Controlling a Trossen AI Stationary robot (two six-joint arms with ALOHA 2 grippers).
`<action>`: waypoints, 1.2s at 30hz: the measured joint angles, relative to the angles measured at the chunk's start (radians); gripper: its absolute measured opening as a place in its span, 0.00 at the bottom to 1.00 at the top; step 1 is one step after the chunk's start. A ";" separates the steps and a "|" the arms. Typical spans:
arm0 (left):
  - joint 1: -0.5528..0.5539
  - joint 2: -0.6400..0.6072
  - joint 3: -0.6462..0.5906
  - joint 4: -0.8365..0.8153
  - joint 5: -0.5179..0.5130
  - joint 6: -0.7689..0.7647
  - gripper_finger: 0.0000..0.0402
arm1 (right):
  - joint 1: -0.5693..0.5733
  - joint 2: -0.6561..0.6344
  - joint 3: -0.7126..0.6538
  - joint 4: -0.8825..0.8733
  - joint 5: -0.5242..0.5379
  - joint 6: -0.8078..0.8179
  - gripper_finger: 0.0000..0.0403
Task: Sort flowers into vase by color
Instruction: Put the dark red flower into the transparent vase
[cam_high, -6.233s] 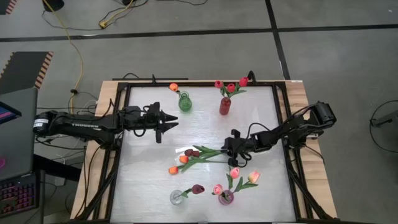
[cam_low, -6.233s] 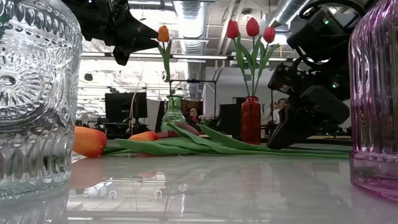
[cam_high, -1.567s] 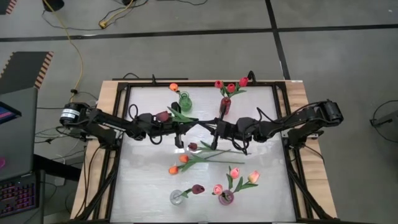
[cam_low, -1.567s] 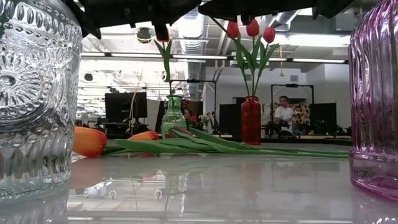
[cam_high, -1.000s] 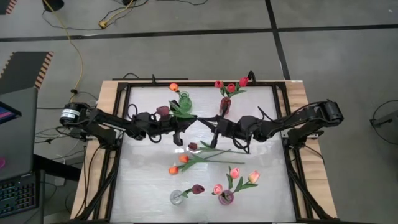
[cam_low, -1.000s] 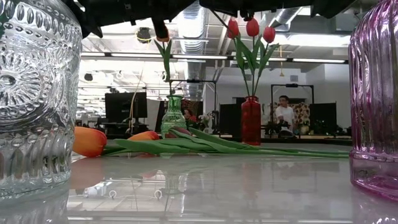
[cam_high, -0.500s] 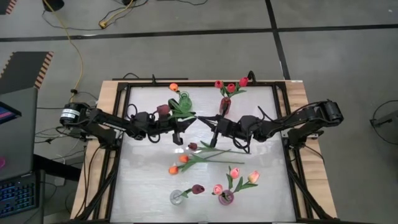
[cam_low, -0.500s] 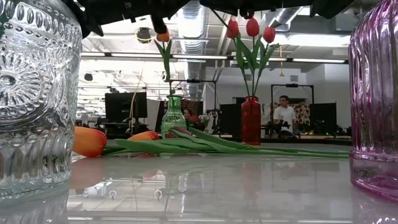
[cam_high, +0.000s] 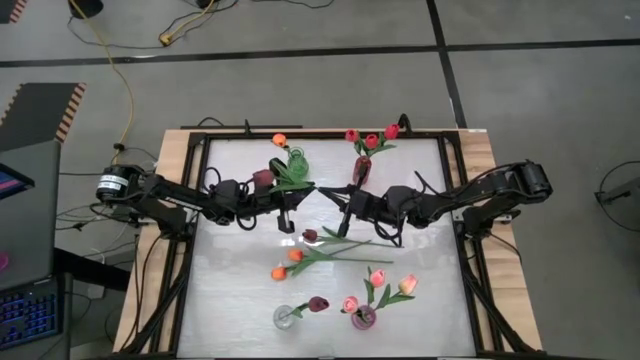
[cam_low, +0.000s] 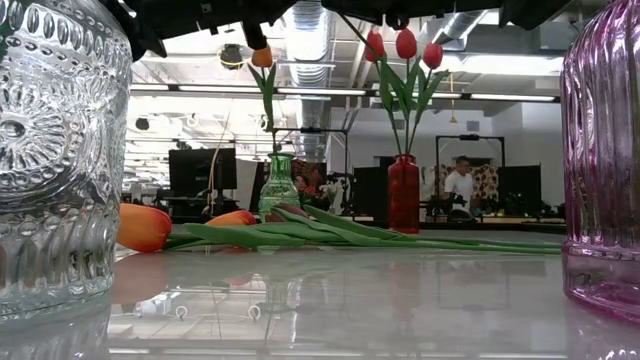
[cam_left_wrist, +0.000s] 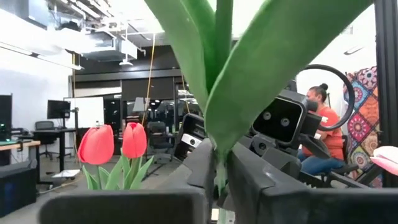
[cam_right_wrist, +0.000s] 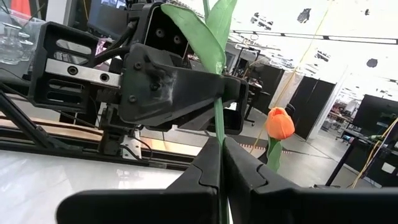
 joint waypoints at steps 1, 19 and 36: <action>0.000 0.000 0.000 0.000 0.000 -0.001 0.03 | 0.000 0.000 0.000 0.000 0.000 0.000 0.09; -0.054 -0.253 0.000 -0.497 -0.013 -0.009 0.01 | 0.033 -0.002 0.000 -0.063 0.129 0.016 0.43; -0.384 -0.706 0.000 -1.052 -0.053 -0.203 0.00 | 0.153 -0.003 0.001 -0.291 0.300 0.084 0.51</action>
